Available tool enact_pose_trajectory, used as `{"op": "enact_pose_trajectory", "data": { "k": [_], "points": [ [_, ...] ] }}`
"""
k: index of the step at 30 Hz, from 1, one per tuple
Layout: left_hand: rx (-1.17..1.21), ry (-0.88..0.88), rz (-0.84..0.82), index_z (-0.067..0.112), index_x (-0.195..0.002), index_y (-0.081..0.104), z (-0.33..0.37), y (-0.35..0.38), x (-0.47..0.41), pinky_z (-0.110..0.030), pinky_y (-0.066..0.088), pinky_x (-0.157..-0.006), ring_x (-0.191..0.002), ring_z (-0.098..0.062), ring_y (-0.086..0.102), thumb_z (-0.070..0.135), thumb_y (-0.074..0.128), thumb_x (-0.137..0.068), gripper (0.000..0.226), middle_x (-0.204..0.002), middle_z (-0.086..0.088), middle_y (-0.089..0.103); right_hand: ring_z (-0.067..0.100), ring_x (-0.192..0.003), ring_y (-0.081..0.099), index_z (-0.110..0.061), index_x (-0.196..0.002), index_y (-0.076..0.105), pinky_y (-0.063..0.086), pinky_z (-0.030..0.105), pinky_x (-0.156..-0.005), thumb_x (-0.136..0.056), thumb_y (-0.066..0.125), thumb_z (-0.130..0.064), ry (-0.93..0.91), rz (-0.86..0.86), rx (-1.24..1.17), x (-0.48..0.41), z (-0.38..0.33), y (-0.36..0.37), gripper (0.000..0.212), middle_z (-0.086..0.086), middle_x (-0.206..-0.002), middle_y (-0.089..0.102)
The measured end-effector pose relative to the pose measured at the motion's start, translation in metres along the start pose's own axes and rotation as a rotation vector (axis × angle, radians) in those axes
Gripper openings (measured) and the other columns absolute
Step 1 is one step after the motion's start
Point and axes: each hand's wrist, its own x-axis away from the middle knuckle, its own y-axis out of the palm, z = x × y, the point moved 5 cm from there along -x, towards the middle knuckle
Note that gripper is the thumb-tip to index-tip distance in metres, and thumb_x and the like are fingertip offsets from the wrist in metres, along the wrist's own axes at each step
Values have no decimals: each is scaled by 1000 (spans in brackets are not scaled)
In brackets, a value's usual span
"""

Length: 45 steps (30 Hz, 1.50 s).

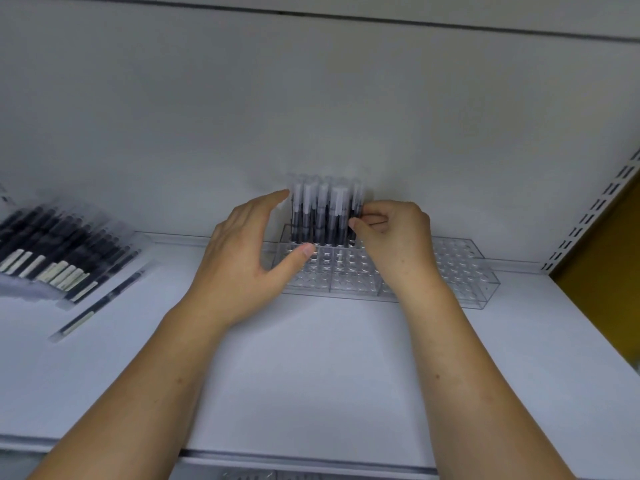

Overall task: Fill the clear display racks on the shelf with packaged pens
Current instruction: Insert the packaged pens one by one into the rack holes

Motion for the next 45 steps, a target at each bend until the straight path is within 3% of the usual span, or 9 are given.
{"op": "enact_pose_trajectory", "data": {
  "k": [5,10,15,17,20,28,32,36,45],
  "points": [
    [3,-12,2,33,-155,37,0,-1,0,-37,33,-117,-145,-6,37,66,58,-92,74,-154,16,46,2,-85,67,-19,-111,74,52,10,-77,-86,77,-16,-7,36,10,4,0,-6,25,-9,-95,72],
    [-2,-31,38,33,-153,40,-4,-4,-1,-41,36,-115,-142,-8,40,63,60,-93,70,-151,15,49,2,-95,61,-26,-114,67,42,7,-75,-91,72,-21,-95,136,-23,12,-12,-13,25,-10,-108,64],
    [-67,-38,66,32,-149,43,1,-17,-10,-42,40,-109,-133,-12,48,68,58,-92,69,-143,12,54,11,-96,61,-26,-107,67,52,32,-87,-91,72,-24,-225,171,-2,21,-38,-10,18,-9,-105,60],
    [-100,-45,68,32,-149,44,3,-26,-16,-41,41,-106,-130,-13,51,69,59,-91,71,-140,13,56,16,-96,62,-24,-107,68,53,44,-89,-90,71,-24,-293,133,34,22,-52,-5,17,-8,-103,60],
    [-91,-93,65,35,-149,43,-3,-47,-17,-40,44,-104,-126,-13,54,68,61,-91,69,-137,16,57,19,-96,62,-23,-107,68,53,48,-88,-88,70,-28,-354,48,84,24,-70,6,20,-6,-103,60],
    [-263,-249,36,28,-145,48,-70,-118,26,-44,50,-100,-122,-23,59,63,67,-89,69,-137,4,59,20,-98,61,-21,-109,68,52,44,-88,-89,72,-30,-473,-130,98,37,-123,70,22,-4,-103,61],
    [-353,-401,-71,24,-152,40,-108,-140,51,-45,43,-110,-139,-26,43,59,73,-86,82,-148,-2,50,17,-99,59,-23,-113,67,49,44,-92,-91,71,-30,-513,-258,100,52,-154,128,24,-5,-106,61],
    [-432,-515,-173,21,-153,38,-137,-146,66,-47,44,-107,-137,-28,41,63,75,-82,90,-146,-5,48,18,-96,61,-22,-112,68,48,44,-92,-91,70,-28,-522,-343,85,64,-163,177,21,-4,-105,62],
    [-639,-490,-266,17,-137,51,-152,-138,56,-45,44,-103,-129,-30,43,62,76,-81,77,-134,-6,55,11,-88,59,-26,-97,69,43,40,-91,-92,69,-18,-489,-330,-1,77,-133,193,9,-11,-96,63]
  ]
}}
